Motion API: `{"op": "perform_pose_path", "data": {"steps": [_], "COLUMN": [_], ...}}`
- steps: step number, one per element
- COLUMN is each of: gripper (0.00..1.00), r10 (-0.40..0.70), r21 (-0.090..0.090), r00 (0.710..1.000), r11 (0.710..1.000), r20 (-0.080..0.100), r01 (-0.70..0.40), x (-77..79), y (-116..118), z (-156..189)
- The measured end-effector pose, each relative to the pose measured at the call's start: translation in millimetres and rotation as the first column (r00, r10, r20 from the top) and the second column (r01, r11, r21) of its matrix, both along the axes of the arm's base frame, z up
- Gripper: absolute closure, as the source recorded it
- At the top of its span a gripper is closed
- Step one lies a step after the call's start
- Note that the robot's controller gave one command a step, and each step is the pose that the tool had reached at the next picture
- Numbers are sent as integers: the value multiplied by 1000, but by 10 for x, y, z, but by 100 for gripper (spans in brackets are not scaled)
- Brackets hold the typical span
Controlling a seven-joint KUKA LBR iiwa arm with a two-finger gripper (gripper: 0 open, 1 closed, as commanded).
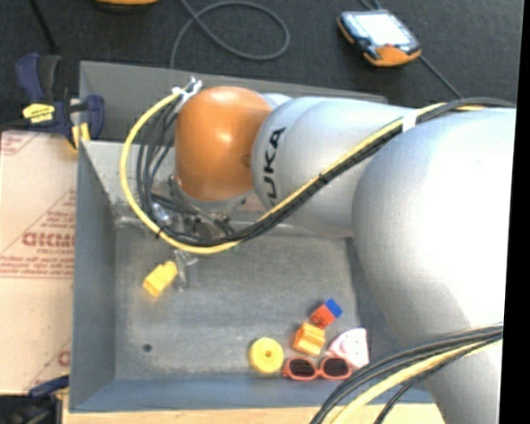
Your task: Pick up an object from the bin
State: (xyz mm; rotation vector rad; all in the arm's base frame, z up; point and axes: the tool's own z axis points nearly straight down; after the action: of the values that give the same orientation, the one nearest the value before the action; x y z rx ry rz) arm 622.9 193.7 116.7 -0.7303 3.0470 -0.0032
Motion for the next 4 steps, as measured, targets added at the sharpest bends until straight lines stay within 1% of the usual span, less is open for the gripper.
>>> {"op": "perform_pose_path", "data": {"steps": [1,2,3,4], "gripper": [0,0,100,0], "r10": [101,108,443,440], "r21": [5,2,0,2], "r00": [995,994,897,898], "r11": [995,994,897,898], "r20": [-4,-2,-2,-3], "r01": [-101,-108,-443,-440], "x": [105,-316,14,12], "y": [95,-113,-826,-822], "z": [-164,-295,-444,-445]}}
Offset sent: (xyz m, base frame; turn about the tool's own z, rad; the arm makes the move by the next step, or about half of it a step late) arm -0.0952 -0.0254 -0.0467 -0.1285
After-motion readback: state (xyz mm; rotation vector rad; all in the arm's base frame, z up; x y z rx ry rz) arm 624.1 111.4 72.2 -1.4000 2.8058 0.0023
